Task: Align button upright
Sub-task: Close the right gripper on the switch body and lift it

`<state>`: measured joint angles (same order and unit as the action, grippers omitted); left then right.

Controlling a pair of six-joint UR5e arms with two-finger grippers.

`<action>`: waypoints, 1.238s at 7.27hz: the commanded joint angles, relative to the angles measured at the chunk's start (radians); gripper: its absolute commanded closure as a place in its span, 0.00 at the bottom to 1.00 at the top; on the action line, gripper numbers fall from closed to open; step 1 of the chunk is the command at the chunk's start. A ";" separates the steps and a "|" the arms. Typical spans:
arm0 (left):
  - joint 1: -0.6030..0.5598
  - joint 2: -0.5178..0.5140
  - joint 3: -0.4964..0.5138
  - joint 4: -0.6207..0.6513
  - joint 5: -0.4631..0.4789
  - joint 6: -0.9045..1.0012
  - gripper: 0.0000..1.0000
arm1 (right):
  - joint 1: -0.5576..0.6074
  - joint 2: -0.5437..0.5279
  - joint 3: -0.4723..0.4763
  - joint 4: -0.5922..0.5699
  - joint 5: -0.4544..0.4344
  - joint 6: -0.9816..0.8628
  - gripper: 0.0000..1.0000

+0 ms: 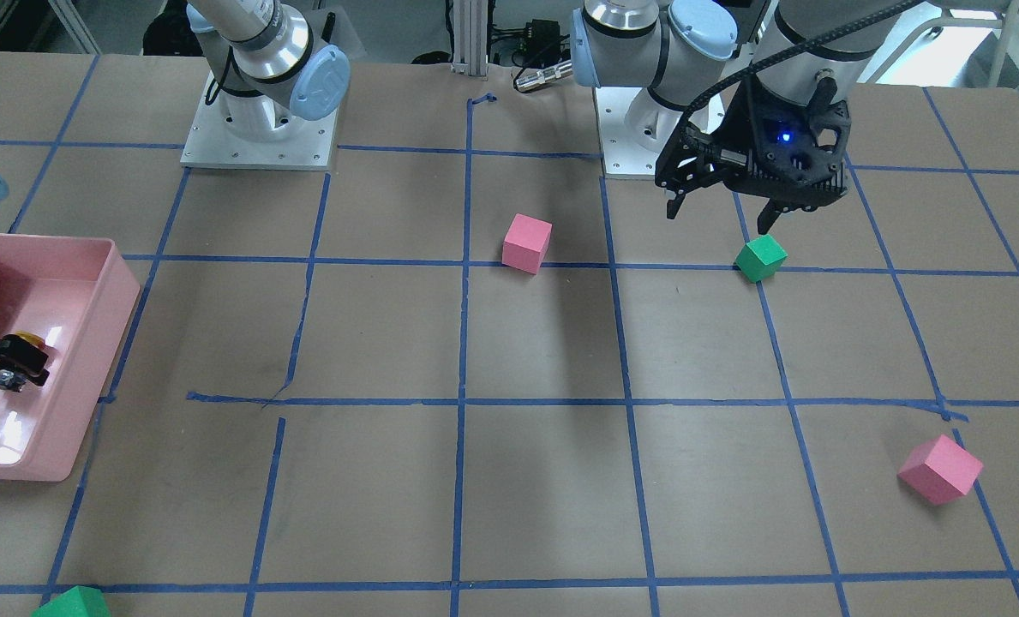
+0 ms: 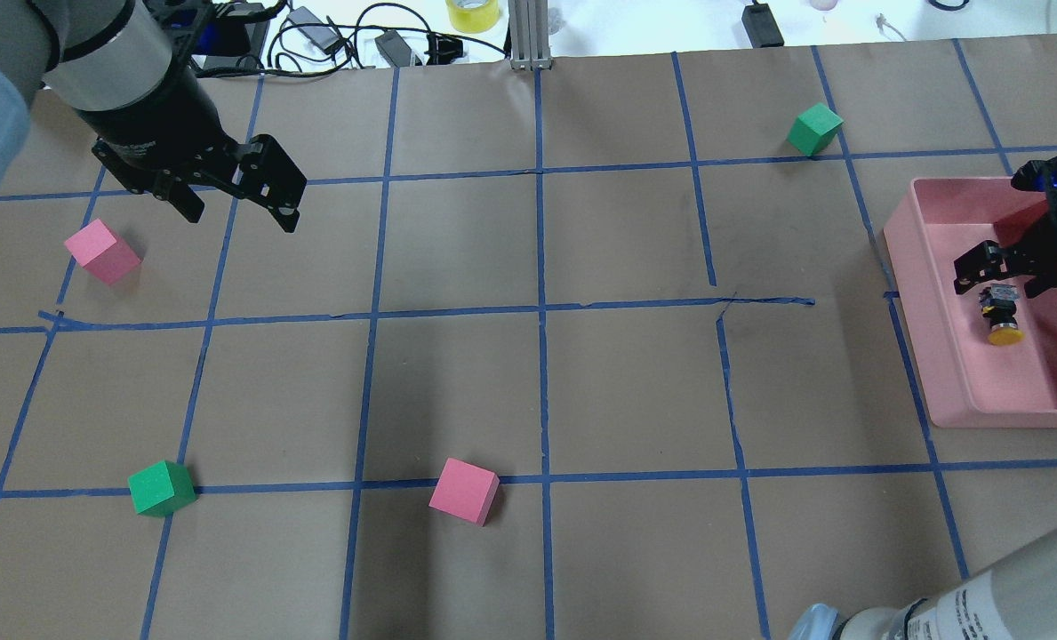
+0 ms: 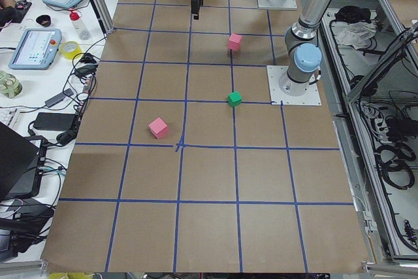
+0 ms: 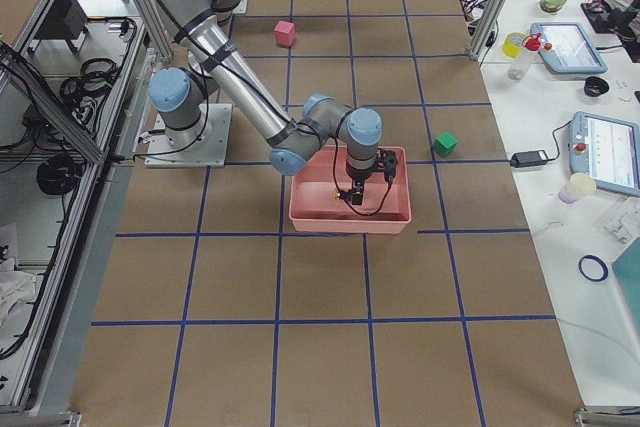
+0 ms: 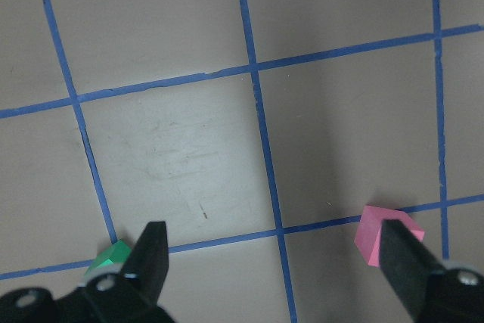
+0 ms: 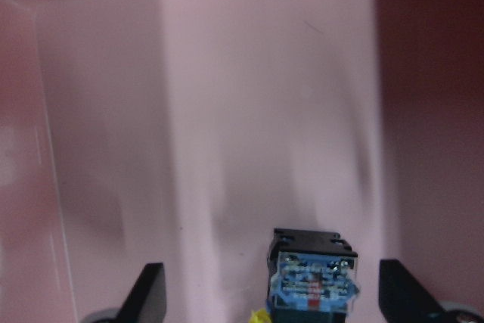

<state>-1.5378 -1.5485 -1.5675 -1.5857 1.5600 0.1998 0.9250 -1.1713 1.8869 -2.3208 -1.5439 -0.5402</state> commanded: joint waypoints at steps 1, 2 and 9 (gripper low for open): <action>0.005 0.005 0.000 -0.005 0.002 0.003 0.00 | 0.000 0.011 0.000 0.000 -0.005 -0.001 0.00; 0.010 0.005 0.001 0.004 0.012 0.003 0.00 | 0.000 0.016 0.000 0.000 -0.007 -0.001 0.00; 0.039 0.007 0.001 0.001 0.034 0.026 0.00 | 0.000 0.010 -0.006 0.014 -0.028 -0.003 0.98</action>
<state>-1.5027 -1.5427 -1.5674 -1.5858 1.5950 0.2254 0.9250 -1.1550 1.8846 -2.3153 -1.5754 -0.5415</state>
